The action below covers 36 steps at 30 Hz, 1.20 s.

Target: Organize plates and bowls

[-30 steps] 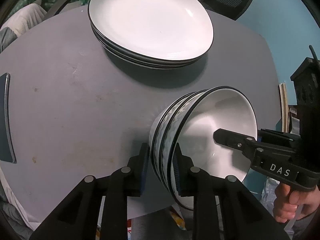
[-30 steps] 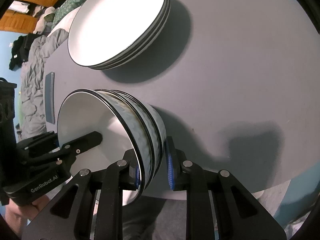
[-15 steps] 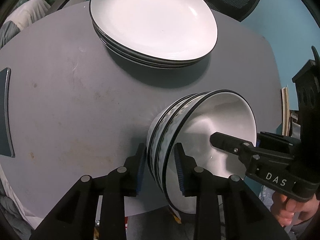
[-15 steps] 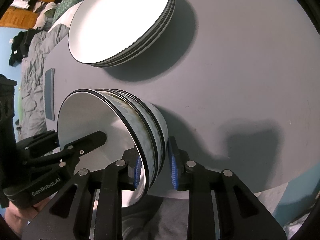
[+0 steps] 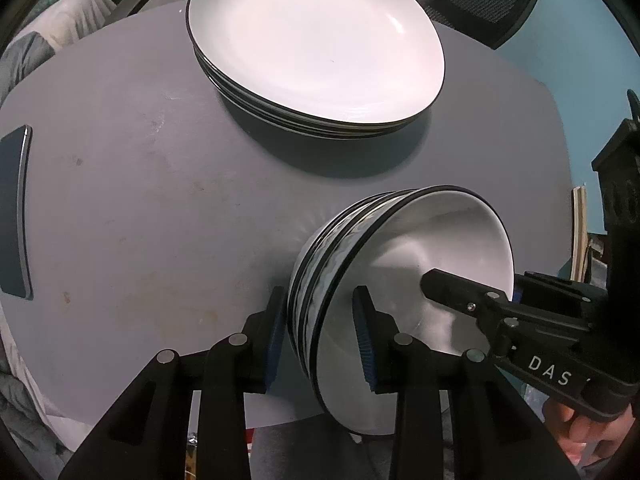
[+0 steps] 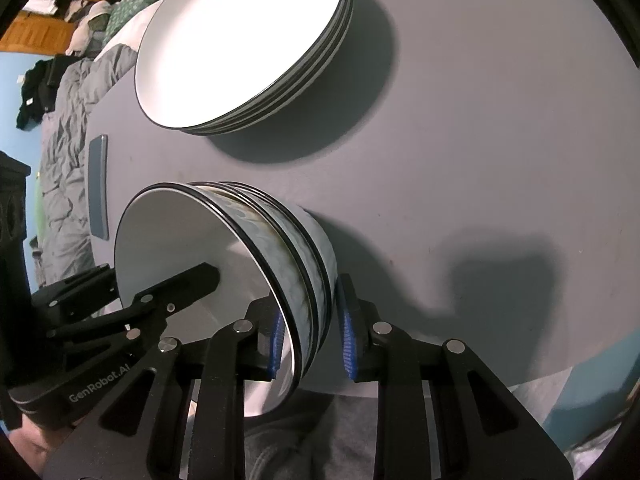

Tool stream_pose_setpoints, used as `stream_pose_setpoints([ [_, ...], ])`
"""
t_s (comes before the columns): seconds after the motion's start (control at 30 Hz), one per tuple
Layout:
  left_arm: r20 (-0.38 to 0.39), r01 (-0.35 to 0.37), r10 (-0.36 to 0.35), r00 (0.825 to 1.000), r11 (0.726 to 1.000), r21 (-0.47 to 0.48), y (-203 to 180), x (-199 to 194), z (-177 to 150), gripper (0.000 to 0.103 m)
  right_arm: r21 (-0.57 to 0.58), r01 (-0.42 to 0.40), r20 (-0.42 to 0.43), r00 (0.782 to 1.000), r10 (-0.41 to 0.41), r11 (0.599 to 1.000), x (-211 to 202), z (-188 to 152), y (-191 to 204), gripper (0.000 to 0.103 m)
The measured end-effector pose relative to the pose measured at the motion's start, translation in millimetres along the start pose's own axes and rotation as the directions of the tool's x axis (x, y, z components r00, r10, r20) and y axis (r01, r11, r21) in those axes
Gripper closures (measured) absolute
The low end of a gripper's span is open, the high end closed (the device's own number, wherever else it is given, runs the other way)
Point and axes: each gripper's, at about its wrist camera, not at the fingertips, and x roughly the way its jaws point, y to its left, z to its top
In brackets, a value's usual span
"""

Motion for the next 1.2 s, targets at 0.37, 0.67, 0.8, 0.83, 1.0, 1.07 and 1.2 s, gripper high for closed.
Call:
stream_pose_setpoints([
  [0.37, 0.001, -0.015, 0.015, 1.0, 1.0, -0.015, -9, -15, 1, 0.071, -0.025, -0.005, -0.005, 1.0, 0.005, 1.0, -13, 8, 10, 0.084],
  [0.67, 0.056, -0.006, 0.007, 0.998, 1.0, -0.013, -5, -56, 14, 0.072, -0.058, -0.002, 0.036, 0.999, 0.004, 0.998, -45, 30, 31, 0.084],
  [0.8, 0.082, -0.003, 0.004, 0.997, 1.0, -0.008, -4, -65, 30, 0.072, -0.082, 0.006, 0.065, 0.998, -0.001, 0.997, -58, 47, 38, 0.084],
  [0.83, 0.086, -0.003, 0.004, 0.996, 1.0, -0.009, -4, -66, 35, 0.072, -0.084, 0.01, 0.073, 0.997, -0.003, 0.996, -61, 53, 39, 0.084],
  [1.0, 0.112, -0.016, 0.016, 0.994, 1.0, -0.008, -7, -71, 65, 0.072, -0.096, 0.015, 0.094, 0.996, -0.006, 0.995, -67, 79, 44, 0.084],
  [1.07, 0.113, -0.016, 0.017, 0.993, 1.0, -0.013, -7, -71, 77, 0.072, -0.1, 0.017, 0.1, 0.995, -0.007, 0.995, -68, 90, 47, 0.084],
  [1.2, 0.11, -0.021, 0.024, 0.994, 0.999, -0.023, -6, -68, 99, 0.072, -0.111, 0.022, 0.098, 0.995, -0.011, 0.994, -70, 111, 46, 0.084],
])
